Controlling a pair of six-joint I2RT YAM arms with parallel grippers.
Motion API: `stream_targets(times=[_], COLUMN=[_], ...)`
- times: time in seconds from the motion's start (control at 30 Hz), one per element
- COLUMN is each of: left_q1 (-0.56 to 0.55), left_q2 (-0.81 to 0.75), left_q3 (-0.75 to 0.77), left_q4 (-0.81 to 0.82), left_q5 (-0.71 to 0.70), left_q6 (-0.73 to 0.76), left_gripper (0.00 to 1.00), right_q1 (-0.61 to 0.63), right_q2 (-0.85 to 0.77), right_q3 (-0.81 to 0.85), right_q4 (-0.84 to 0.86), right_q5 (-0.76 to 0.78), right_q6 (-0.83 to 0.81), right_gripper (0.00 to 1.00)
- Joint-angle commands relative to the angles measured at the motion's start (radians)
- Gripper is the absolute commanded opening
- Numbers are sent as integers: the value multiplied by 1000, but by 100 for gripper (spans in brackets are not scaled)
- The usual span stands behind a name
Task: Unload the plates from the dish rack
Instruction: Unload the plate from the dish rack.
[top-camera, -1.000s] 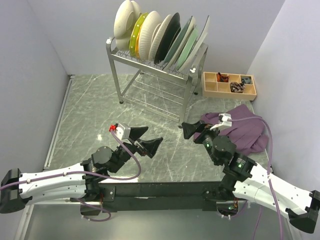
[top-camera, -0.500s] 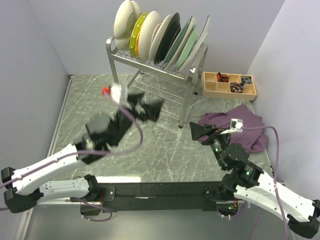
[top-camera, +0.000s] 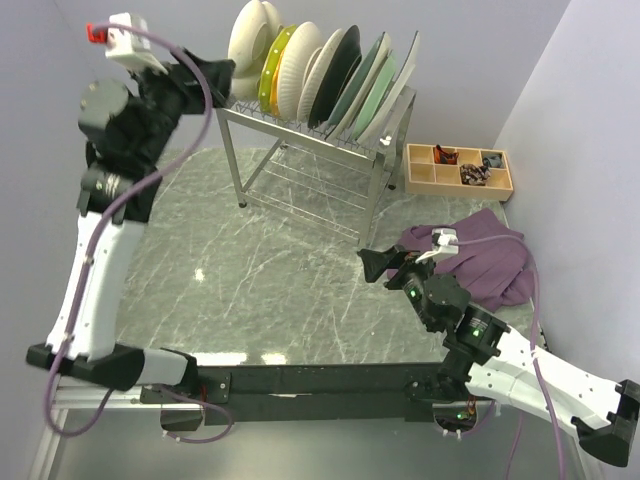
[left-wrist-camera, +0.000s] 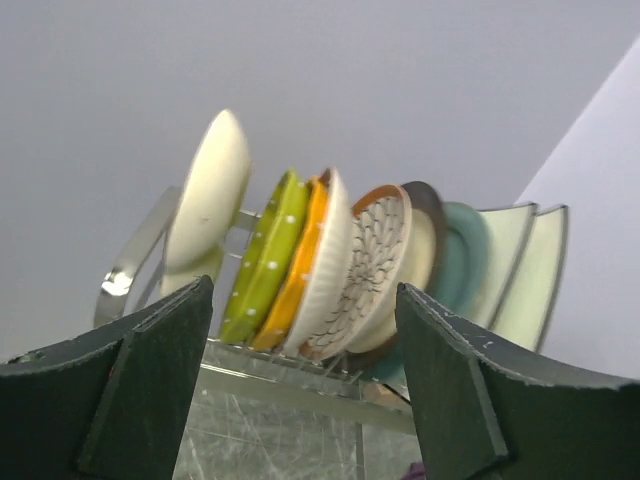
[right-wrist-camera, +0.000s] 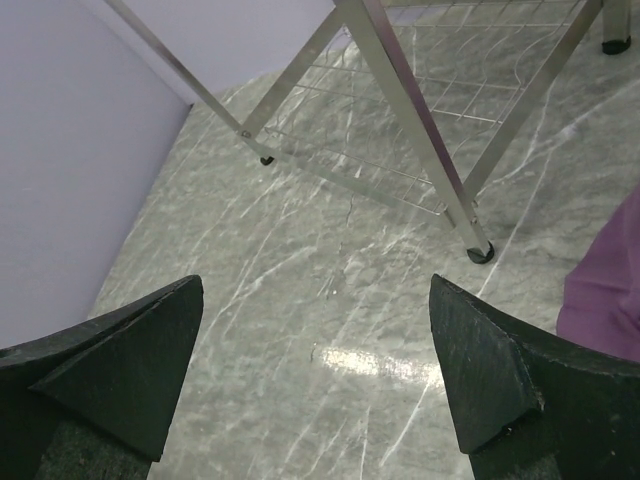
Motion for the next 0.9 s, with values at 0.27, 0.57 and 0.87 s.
stream_targets(times=[0.27,0.57,0.87], left_q1=[314,413,422], left_q2=[172,505,536], left_q3=[52,438,289], left_q4=[205,122,475], left_q5=[592,682,859], left_q6=[-154,-310,-358], left_gripper=[92,70,73], right_q1=[6,6,6], right_q2=[12,52,93], right_q3=[45,68,86], right_q4=[27,16,16], right_q5=[-23,-31,-29], right_q6=[-16,-18,-29], right_gripper=[98,98,98])
